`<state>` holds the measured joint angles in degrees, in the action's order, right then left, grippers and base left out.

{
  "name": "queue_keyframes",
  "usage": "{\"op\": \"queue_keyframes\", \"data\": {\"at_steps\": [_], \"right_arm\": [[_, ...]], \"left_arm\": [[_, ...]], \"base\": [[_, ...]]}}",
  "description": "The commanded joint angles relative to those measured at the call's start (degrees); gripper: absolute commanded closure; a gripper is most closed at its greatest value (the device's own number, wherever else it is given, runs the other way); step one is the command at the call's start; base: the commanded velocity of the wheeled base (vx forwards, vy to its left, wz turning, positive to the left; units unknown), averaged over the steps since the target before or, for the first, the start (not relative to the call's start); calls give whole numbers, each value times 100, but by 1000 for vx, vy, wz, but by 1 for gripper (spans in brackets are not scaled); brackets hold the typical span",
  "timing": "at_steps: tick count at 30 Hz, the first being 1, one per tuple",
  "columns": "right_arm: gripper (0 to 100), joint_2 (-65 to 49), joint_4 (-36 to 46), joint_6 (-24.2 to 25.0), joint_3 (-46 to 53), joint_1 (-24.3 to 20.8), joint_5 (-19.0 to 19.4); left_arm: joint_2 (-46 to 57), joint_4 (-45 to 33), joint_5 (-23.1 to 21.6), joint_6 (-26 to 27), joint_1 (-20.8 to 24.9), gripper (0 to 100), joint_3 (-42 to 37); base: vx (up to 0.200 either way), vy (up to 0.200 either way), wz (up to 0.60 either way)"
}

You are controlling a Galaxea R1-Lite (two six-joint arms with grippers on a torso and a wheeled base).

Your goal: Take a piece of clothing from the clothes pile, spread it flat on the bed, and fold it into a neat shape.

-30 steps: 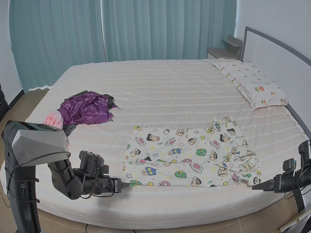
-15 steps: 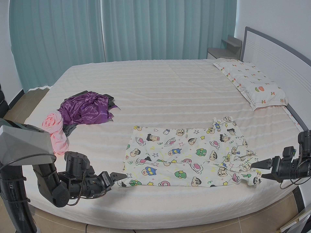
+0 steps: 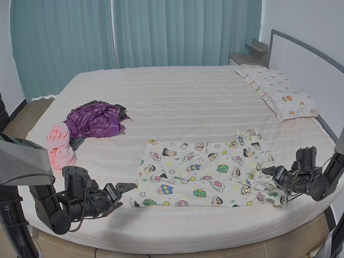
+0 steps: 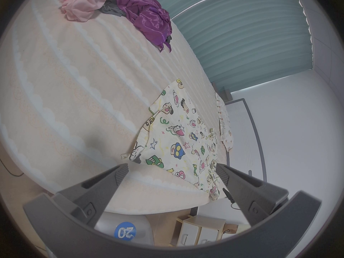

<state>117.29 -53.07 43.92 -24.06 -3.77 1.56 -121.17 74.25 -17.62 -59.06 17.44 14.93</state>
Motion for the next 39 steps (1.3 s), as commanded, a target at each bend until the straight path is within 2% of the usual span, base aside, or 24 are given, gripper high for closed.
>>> {"op": "queue_keyframes", "data": {"at_steps": [1,23,24,31,39], "right_arm": [[0,875,-195,108,-107,-177,-191],[0,1394,-151,292,-722,-19,-683],[100,1385,-151,292,-722,-19,-683],[100,945,-134,327,-617,16,-798],[100,541,-64,327,-353,16,-824]], "left_arm": [[-108,89,39,-26,48,0,-105],[-126,89,48,-9,75,0,-131],[-126,89,48,-9,75,0,-131],[-126,89,56,-9,75,0,-131],[-222,221,267,-9,154,0,-140]], "base": [[0,0,0],[0,0,0],[0,0,0],[0,0,0],[0,0,0]]}}
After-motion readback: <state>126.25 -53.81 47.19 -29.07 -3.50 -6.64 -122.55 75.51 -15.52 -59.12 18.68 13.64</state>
